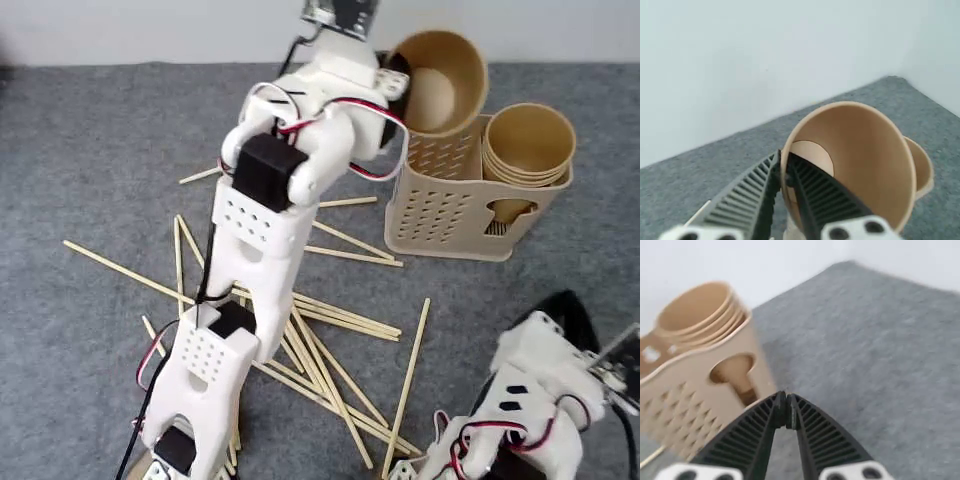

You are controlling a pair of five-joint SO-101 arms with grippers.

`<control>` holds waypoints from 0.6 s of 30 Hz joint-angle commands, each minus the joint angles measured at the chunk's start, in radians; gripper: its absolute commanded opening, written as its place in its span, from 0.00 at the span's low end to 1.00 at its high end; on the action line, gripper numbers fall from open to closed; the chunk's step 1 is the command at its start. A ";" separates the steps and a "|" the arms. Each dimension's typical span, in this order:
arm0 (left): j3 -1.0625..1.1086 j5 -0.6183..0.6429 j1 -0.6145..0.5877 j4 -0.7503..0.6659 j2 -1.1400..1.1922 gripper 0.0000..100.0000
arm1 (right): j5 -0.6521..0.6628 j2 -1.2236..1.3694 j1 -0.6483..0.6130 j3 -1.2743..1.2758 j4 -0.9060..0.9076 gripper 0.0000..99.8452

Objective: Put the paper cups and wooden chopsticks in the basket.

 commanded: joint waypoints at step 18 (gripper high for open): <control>-0.070 0.011 0.166 -0.308 0.103 0.01 | -0.008 0.021 0.124 -0.003 -0.028 0.01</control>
